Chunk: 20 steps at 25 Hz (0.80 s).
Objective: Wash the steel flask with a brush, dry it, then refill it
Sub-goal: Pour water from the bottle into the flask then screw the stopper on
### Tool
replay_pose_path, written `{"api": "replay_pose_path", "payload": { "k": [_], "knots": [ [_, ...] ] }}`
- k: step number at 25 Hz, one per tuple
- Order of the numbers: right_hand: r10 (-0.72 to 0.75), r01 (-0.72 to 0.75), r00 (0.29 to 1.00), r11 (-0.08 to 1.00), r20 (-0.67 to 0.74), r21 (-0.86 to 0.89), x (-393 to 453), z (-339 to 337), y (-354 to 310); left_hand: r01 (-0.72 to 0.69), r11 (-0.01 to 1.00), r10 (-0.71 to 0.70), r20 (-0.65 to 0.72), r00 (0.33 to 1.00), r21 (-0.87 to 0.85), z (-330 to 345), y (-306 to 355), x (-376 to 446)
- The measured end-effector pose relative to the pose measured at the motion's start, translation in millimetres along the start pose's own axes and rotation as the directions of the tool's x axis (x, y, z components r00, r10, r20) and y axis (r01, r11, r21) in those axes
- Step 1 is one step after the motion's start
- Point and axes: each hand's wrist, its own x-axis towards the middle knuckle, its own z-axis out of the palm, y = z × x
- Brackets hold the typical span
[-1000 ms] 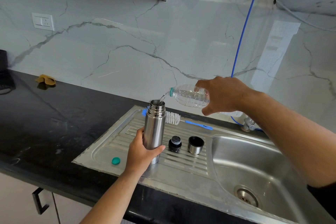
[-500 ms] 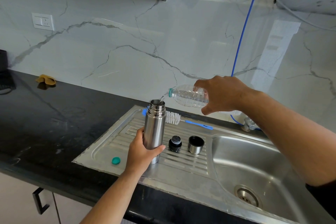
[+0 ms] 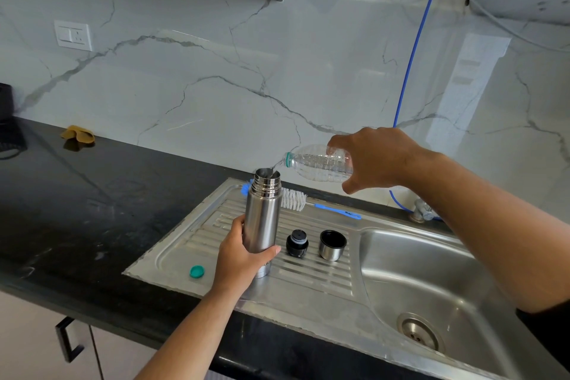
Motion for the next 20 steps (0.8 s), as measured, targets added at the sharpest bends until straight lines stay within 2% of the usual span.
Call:
{"api": "replay_pose_path", "payload": {
  "k": [20],
  "knots": [
    [0.008, -0.007, 1.0, 0.997, 0.022, -0.07, 6.9, -5.6, -4.5, -0.007, 1.0, 0.007, 0.012, 1.0, -0.004, -1.0, 1.0, -0.8]
  ]
}}
